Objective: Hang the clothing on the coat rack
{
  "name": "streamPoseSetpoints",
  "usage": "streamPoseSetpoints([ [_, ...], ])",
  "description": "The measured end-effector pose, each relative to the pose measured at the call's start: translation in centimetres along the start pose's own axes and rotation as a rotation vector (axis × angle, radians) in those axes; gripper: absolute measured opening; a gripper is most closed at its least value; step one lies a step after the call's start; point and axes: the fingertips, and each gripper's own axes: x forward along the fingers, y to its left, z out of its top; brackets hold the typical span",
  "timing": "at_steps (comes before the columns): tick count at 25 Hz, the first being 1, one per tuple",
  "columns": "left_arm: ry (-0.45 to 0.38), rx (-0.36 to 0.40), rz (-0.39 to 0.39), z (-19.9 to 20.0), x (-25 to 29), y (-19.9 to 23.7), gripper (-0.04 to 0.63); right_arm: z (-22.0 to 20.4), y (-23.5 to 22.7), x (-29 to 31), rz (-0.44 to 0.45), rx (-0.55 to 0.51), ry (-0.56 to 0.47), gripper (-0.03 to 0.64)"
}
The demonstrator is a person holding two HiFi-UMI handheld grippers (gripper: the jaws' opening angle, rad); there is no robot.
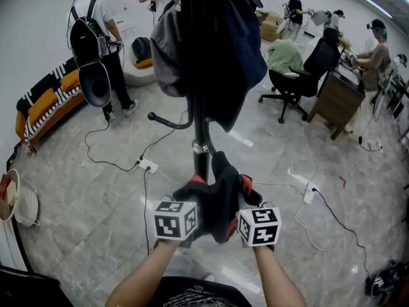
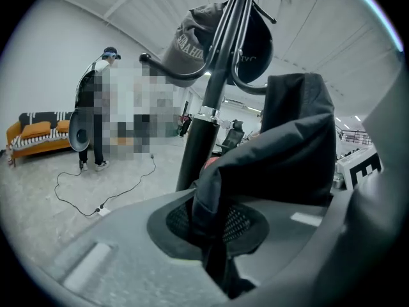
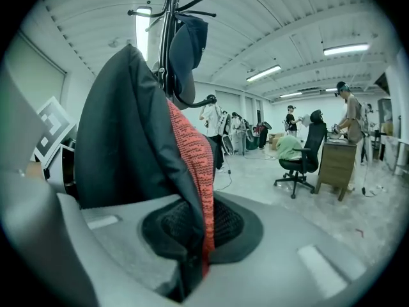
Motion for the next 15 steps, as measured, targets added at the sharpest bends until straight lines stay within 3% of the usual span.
streamPoseSetpoints([
  [15,-0.009,-0.023,-0.028,-2.2,-0.9,-2.0,0.029,-1.2,1.8,-1.4,0.014,-0.005,-0.013,0.032],
])
